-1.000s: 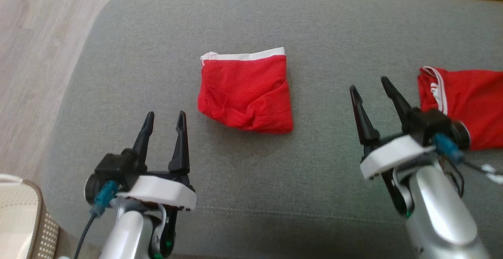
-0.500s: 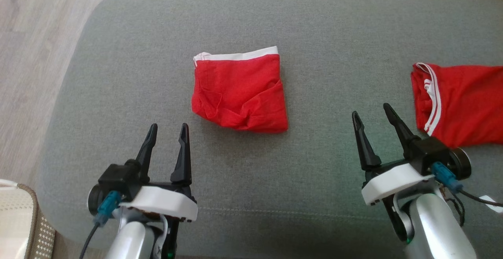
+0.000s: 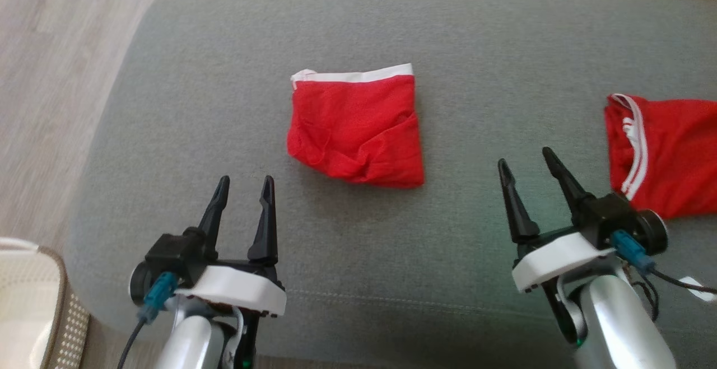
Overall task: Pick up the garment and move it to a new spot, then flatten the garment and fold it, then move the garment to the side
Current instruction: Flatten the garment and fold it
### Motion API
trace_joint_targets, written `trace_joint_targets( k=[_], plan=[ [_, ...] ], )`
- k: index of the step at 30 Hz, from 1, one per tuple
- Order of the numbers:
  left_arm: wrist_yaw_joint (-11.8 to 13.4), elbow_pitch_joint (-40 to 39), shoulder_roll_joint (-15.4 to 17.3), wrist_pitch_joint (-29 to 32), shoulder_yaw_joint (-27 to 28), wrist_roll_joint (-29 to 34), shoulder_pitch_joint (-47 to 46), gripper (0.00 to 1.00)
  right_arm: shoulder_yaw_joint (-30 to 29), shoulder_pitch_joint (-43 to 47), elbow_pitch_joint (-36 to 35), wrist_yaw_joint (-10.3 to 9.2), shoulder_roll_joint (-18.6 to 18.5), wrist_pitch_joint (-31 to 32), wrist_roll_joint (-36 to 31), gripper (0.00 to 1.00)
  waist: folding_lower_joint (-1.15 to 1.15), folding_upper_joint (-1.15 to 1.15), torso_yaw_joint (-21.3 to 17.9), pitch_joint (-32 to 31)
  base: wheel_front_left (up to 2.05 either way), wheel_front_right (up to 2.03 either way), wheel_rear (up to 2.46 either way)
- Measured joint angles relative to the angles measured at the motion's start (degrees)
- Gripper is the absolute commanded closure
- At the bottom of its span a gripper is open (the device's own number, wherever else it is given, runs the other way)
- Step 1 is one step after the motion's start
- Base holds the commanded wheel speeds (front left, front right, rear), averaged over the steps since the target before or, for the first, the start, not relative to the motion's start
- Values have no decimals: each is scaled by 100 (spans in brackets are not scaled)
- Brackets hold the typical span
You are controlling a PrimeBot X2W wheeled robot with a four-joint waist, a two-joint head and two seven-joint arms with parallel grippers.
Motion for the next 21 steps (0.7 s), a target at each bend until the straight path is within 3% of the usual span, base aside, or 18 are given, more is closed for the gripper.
trace_joint_targets(
  k=[2, 3, 4, 9, 21],
  plan=[
    [1, -5, 1, 0, -34, -3, -1, 0, 81, -41, 48, 0, 0, 0, 25, 0, 0, 0, 72, 35, 0, 0, 0],
    [2, -14, 1, 0, -51, -5, -2, 0, 134, -76, 97, 0, 0, 0, 57, 32, 0, 0, 113, 58, 0, 0, 0],
    [1, -22, 2, 0, -75, -5, -4, 0, 197, -132, 162, 0, 0, 0, 77, 100, 0, 0, 154, 84, 0, 0, 0],
    [2, -34, 2, 0, -171, -26, -83, 0, 463, -787, 666, 0, -5, 0, 82, 100, 0, 0, 406, 280, 0, 0, 0],
    [53, -67, -1, 0, -472, -216, -298, 0, 1005, -2326, 2630, 1, -285, 0, 196, 100, 0, 0, 1221, 762, 0, 0, 0]
  ],
)
